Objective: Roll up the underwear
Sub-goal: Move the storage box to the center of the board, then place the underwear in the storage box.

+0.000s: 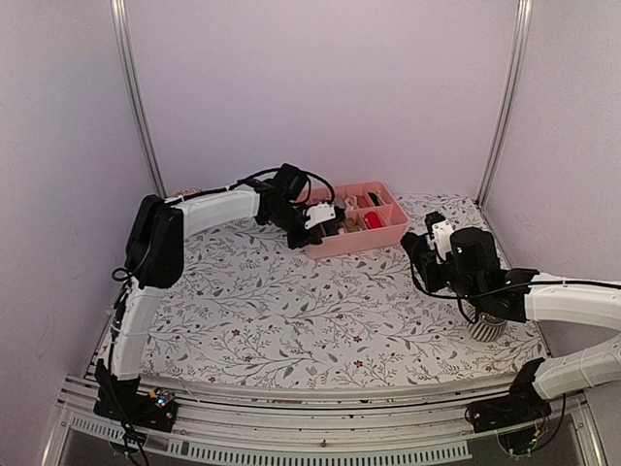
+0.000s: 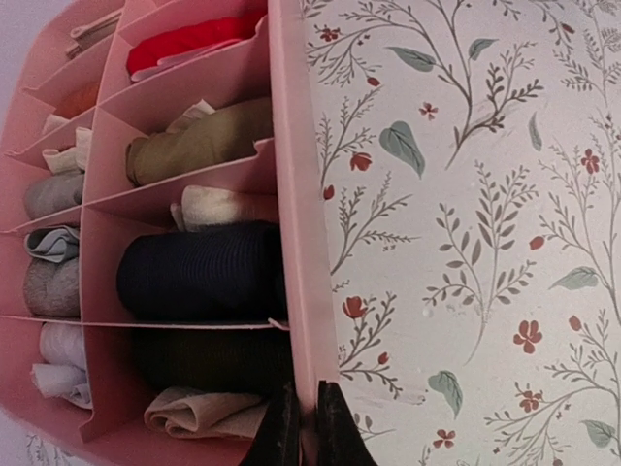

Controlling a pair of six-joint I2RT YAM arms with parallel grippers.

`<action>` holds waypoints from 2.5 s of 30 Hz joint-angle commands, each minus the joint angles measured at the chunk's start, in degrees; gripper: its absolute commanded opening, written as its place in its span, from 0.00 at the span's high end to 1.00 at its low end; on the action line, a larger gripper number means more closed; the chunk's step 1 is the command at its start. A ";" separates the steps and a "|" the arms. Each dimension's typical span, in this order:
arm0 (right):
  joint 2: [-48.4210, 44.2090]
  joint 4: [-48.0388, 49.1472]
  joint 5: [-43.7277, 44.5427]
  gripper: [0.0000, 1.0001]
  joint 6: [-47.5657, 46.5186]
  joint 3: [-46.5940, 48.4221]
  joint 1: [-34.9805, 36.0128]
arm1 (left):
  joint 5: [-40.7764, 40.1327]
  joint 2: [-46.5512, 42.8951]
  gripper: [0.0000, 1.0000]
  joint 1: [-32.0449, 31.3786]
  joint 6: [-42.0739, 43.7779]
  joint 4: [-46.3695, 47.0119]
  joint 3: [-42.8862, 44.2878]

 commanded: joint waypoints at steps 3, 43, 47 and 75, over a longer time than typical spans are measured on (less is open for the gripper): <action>4.21 0.60 3.30 0.98 1.90 3.04 -0.25 | 6.57 -5.75 0.96 -2.01 -0.02 -8.77 -11.30; 38.49 -28.09 -0.04 0.98 19.25 43.05 -4.10 | 18.69 -51.15 0.01 -2.18 -18.00 28.19 -61.97; 39.16 -27.44 -2.24 0.98 19.36 42.63 -4.21 | 14.79 -56.63 0.02 -2.09 -20.50 37.75 -68.79; 47.26 -25.15 -6.89 0.98 19.61 39.19 -6.49 | 13.66 -59.61 0.01 -1.76 -20.88 53.28 -79.64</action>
